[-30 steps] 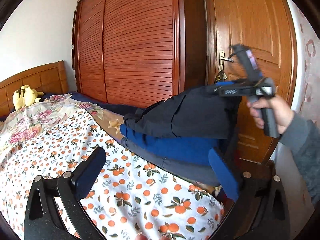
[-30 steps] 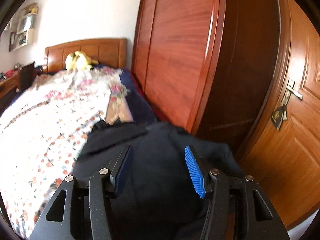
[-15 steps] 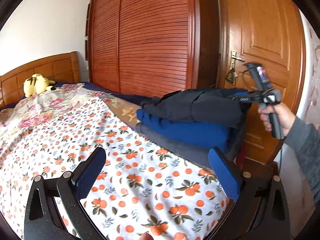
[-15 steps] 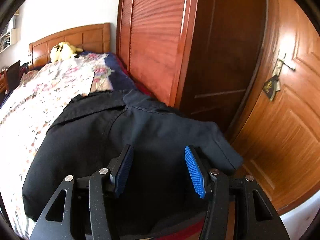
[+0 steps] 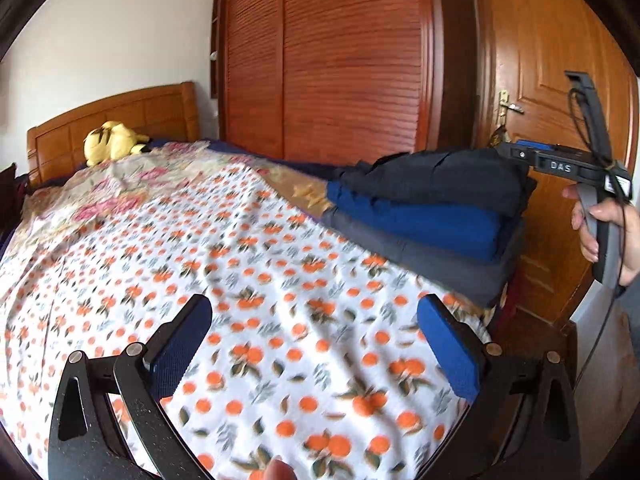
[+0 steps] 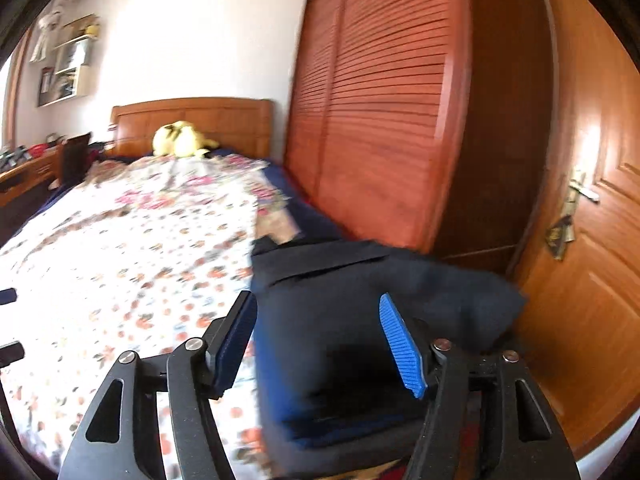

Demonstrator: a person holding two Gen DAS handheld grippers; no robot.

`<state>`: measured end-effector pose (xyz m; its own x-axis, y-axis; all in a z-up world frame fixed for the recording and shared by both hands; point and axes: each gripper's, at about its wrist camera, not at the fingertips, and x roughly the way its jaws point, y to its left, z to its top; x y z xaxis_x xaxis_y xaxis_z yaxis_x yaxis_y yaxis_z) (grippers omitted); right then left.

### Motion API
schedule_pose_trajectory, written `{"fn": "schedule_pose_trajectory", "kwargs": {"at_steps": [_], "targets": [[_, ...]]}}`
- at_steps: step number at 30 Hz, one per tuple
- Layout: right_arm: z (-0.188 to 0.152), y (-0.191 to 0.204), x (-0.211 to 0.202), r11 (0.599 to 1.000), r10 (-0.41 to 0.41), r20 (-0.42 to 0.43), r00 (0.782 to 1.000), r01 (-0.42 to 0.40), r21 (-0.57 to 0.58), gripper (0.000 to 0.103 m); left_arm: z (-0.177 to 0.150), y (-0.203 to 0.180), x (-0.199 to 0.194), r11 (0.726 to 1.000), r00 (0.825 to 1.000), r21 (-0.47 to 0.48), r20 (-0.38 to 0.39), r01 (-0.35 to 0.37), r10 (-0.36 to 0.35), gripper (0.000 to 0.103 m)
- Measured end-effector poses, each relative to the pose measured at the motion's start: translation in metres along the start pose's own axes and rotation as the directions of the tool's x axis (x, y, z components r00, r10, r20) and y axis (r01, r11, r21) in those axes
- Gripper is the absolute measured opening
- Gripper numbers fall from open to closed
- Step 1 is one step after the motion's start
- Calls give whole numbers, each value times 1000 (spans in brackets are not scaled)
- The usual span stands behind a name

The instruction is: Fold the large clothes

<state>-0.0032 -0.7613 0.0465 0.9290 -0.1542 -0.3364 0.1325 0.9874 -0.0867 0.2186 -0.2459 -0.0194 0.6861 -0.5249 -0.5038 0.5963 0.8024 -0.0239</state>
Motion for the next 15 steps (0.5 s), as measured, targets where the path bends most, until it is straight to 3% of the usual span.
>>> {"fn": "schedule_pose_trajectory", "kwargs": {"at_steps": [8,12,15], "targets": [[-42,53,-7,985,171,-24,985,-171,15,67,-39,34,-29,991,992,-47,-40,-125,123,102],[-58,86,-7,963,268,-51,962,-267,17,67,-61,54,-50,975,977,-71,-51,-208,205,102],[-65,110,-11,946,323,-60,944,-324,1,67,-77,66,-66,969,973,-104,-69,-225,219,102]]}}
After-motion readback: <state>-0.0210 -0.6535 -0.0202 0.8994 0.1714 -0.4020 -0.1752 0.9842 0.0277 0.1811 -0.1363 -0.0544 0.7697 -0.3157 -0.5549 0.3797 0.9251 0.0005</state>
